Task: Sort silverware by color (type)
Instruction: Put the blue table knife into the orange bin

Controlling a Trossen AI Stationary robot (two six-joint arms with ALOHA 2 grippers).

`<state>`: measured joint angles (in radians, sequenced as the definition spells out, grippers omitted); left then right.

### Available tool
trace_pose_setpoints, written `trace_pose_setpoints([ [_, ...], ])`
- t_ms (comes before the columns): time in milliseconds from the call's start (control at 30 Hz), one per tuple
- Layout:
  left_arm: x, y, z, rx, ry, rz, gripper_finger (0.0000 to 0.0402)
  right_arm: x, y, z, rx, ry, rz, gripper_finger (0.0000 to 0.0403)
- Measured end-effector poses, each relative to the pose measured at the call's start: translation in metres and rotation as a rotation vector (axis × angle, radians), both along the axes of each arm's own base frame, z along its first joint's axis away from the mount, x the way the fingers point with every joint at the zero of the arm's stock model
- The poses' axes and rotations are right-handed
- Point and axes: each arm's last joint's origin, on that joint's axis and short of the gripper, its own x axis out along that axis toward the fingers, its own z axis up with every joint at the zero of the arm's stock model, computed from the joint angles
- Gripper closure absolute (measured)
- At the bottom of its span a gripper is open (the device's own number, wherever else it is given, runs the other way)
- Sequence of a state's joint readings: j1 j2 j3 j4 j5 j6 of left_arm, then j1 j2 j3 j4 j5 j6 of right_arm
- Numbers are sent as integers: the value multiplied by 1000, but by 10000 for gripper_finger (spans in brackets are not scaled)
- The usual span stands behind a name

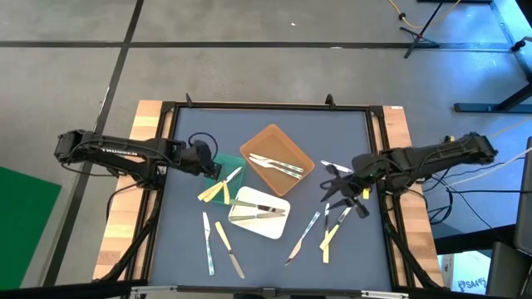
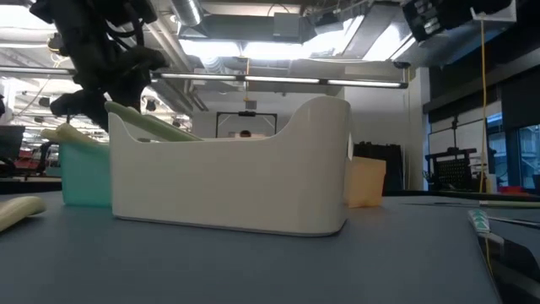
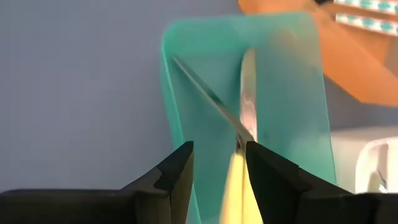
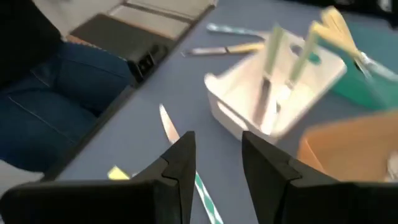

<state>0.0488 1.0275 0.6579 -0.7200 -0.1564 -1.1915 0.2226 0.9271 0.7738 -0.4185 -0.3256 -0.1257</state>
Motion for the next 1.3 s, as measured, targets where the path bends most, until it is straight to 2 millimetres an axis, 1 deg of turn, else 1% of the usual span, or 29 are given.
trace_pose_setpoints([
  [167,0,-3,1,101,-1,19,260,17,15,-9,-5,5,19,288],
  [333,0,-7,1,140,-3,11,260,31,20,-31,-74,108,-19,288],
  [633,2,-13,3,205,-24,2,260,54,27,-70,-124,268,-18,288],
  [867,2,-15,3,221,-27,1,260,64,30,-95,-155,371,-15,288],
  [1067,2,-15,3,222,-28,1,260,69,32,-110,-174,430,-12,288],
  [1167,2,-15,3,222,-28,1,260,69,38,-116,-192,444,3,288],
  [1300,2,-15,3,222,-28,2,260,69,51,-121,-218,426,35,288],
])
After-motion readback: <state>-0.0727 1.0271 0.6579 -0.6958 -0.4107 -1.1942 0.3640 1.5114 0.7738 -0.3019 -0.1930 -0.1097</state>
